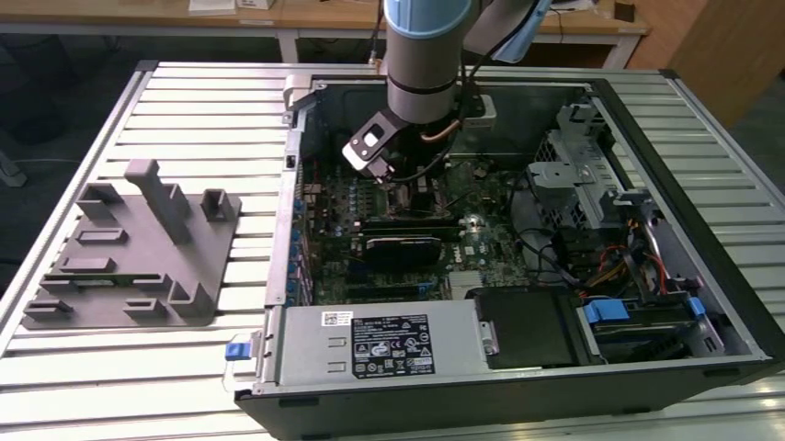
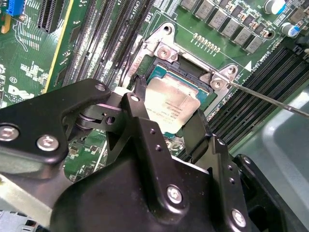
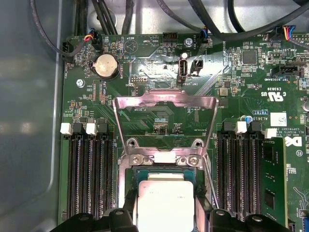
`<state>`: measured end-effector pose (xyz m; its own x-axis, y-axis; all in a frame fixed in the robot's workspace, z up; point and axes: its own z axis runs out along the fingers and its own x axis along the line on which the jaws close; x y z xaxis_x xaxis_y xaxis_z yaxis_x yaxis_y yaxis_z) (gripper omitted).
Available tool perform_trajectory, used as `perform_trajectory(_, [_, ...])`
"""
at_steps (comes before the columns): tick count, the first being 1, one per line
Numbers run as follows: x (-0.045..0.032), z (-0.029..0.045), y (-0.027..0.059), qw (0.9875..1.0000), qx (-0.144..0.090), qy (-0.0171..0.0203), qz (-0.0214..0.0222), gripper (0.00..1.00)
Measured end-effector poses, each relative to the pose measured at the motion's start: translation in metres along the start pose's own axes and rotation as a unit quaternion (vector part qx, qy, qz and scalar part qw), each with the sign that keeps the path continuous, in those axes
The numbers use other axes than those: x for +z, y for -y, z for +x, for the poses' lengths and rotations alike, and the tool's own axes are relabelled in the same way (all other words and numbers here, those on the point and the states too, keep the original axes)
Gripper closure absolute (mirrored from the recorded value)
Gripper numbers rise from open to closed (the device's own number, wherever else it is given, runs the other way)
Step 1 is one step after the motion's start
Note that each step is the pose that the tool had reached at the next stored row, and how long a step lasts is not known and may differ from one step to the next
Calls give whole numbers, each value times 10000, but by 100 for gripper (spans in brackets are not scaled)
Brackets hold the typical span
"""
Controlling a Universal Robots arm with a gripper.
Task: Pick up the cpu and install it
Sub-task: 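Place the cpu into insertion slot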
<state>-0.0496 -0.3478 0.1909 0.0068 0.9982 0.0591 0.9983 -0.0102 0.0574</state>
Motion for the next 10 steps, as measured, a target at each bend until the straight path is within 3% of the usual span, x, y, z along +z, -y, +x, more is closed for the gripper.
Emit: perform_trajectory(10, [3, 3, 0, 10000, 0, 0, 0, 45])
